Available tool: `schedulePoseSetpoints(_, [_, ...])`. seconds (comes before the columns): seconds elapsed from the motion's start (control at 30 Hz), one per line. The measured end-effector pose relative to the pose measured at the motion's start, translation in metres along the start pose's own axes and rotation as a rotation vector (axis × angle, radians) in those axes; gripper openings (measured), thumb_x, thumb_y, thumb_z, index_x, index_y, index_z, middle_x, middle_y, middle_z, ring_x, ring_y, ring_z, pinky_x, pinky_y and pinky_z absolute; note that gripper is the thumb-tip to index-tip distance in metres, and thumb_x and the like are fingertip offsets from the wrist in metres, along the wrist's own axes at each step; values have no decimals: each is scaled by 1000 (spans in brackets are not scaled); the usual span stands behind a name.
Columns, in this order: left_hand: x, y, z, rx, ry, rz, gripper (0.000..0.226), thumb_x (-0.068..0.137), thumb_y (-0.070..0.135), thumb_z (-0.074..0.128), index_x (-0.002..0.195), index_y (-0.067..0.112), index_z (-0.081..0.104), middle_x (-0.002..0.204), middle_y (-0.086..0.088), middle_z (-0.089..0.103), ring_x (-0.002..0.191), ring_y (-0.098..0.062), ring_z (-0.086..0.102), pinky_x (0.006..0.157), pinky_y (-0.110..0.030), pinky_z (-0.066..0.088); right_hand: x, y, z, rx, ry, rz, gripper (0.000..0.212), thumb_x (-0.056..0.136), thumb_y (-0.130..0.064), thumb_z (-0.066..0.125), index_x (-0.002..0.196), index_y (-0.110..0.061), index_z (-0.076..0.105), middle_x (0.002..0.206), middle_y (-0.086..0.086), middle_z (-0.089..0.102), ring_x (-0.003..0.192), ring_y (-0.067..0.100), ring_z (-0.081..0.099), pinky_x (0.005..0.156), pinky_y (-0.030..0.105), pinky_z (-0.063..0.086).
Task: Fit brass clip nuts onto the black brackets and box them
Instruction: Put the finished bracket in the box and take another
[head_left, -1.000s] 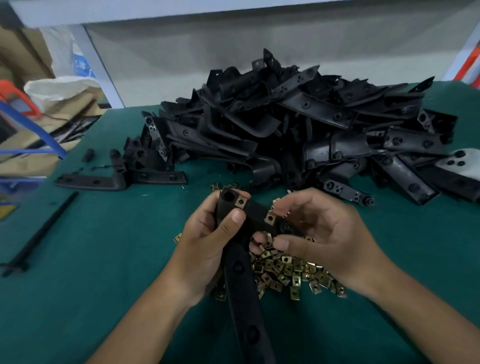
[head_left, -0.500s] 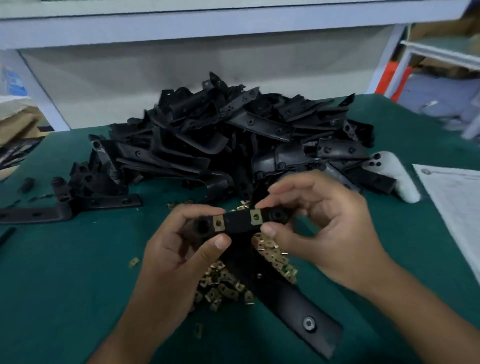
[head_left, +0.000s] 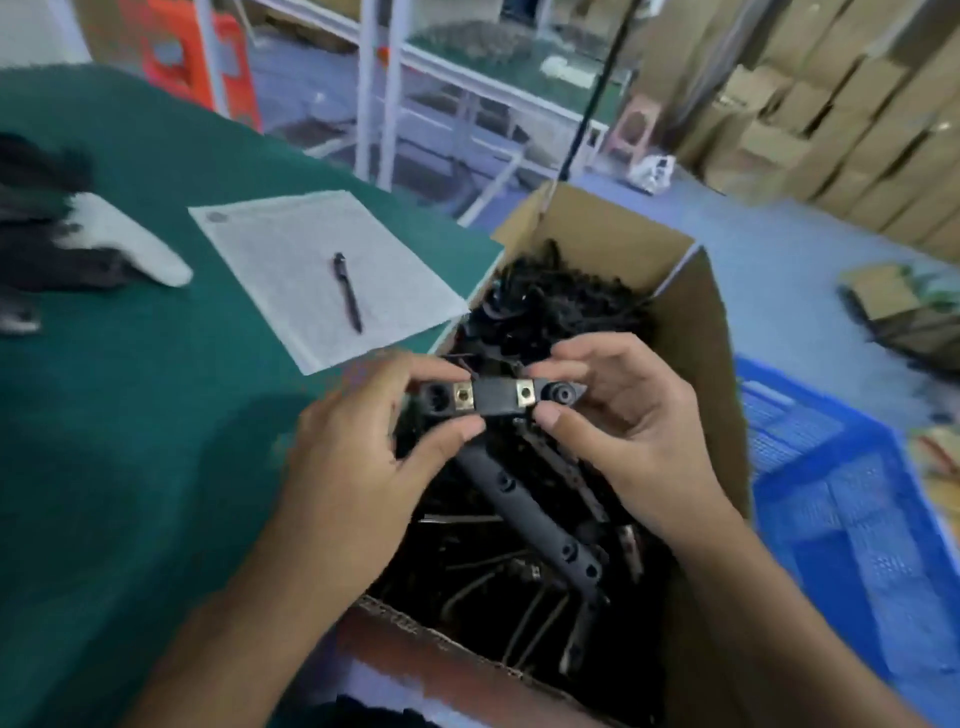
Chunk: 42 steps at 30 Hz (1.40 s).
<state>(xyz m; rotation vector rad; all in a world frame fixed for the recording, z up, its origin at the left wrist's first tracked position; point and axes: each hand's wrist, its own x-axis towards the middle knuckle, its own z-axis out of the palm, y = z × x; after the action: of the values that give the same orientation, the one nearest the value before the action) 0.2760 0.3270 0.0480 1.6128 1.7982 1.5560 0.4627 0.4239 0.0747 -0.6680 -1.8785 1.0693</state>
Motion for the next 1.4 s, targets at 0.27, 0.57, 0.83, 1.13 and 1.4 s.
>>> schedulePoseSetpoints(0.27, [-7,-19,37,202,-147,15,35,91,54,62,123,42,52,120,25,55,115,-2,50,97,-27,41,-32,72,-60,-419,34,278,30,79,-34,77,106,-40,68,111,-15,71,108,2,65,89,25,54])
schedulePoseSetpoints(0.57, [-91,-52,-181,482,378,-272,40,102,65,31,94,38,61,94,22,62,93,2,58,85,-24,43,43,59,164,-287,-488,-53,12,88,-32,73,86,-43,69,94,-20,72,86,-4,67,74,7,48])
schedulePoseSetpoints(0.83, [-192,-94,-295,712,897,-467,44,102,50,27,73,37,57,74,16,60,81,1,56,70,-33,40,79,-14,350,-270,-842,-473,20,98,-48,58,116,-49,52,116,-33,52,115,-9,47,95,14,39])
schedulePoseSetpoints(1.13, [-200,-116,-297,662,969,-451,45,103,50,27,72,36,57,78,15,62,79,-6,59,78,-32,43,108,-8,407,-599,-524,-768,32,98,-36,62,125,-20,68,113,-3,63,102,22,61,88,40,45])
schedulePoseSetpoints(1.4, [-199,-114,-296,694,1015,-415,41,102,45,28,75,34,57,76,14,59,80,-5,56,76,-33,43,119,-59,366,69,-122,-402,24,105,-36,45,94,-20,60,82,-5,58,74,13,49,71,12,40])
